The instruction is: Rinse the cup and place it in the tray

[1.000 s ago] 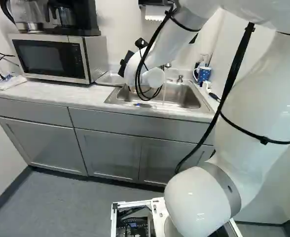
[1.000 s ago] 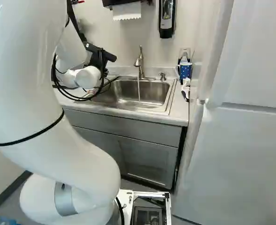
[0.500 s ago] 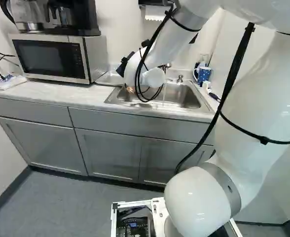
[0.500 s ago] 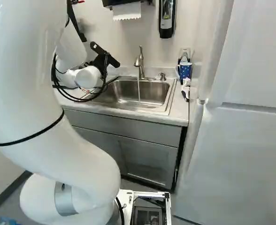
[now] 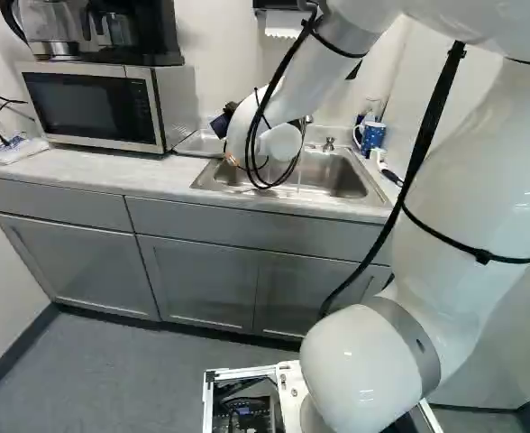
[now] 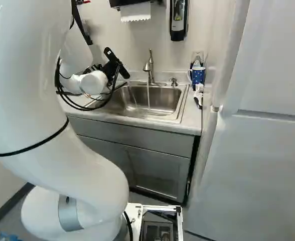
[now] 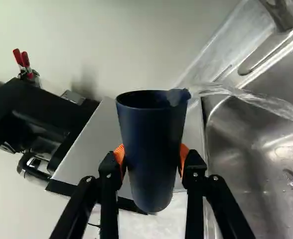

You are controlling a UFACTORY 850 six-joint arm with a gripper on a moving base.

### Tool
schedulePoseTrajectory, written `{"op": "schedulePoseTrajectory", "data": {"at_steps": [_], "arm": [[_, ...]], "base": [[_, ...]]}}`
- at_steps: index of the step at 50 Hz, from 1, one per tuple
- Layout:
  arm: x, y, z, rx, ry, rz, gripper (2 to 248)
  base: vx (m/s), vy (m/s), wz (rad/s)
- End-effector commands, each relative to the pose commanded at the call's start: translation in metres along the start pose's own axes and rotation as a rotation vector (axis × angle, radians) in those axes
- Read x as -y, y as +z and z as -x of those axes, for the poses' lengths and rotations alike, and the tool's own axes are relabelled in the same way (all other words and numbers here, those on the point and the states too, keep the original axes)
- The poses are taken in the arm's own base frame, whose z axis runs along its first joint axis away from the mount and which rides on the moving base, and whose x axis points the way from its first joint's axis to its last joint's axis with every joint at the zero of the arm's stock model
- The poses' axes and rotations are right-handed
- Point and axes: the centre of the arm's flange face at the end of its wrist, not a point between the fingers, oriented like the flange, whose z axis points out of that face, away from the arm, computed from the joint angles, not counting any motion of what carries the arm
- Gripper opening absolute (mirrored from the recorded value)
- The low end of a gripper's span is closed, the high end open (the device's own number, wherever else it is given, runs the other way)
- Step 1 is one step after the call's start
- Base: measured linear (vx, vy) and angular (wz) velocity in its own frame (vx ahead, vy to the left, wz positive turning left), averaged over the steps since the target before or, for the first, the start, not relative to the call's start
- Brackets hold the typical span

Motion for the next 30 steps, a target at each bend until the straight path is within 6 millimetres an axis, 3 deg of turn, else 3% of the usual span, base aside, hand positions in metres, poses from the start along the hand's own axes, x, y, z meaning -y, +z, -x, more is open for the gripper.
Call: {"op": "schedulePoseTrajectory", "data": {"at_steps": [30], "arm": [[0.0,0.0,0.0,0.0,0.315,0.0,122]], "base": [[0.0,0.0,0.0]]}}
